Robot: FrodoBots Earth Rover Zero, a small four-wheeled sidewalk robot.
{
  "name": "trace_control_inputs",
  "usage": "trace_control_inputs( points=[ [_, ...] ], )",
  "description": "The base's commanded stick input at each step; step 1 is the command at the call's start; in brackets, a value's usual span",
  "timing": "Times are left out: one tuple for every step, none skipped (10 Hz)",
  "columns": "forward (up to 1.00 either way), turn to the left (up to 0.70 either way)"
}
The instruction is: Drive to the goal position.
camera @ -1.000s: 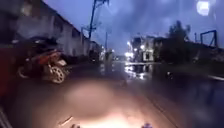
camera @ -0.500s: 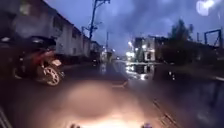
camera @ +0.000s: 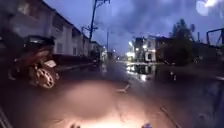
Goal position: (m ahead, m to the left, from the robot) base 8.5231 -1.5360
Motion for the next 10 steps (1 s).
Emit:
trace_control_inputs(
  points=[
    [0.50, 0.00],
    [0.50, 0.00],
    [0.50, 0.00],
    [0.50, 0.00],
    [0.50, 0.00],
    [0.50, 0.00],
    [0.50, 0.00],
    [0.50, 0.00],
    [0.50, 0.00],
    [0.50, 0.00]
  ],
)
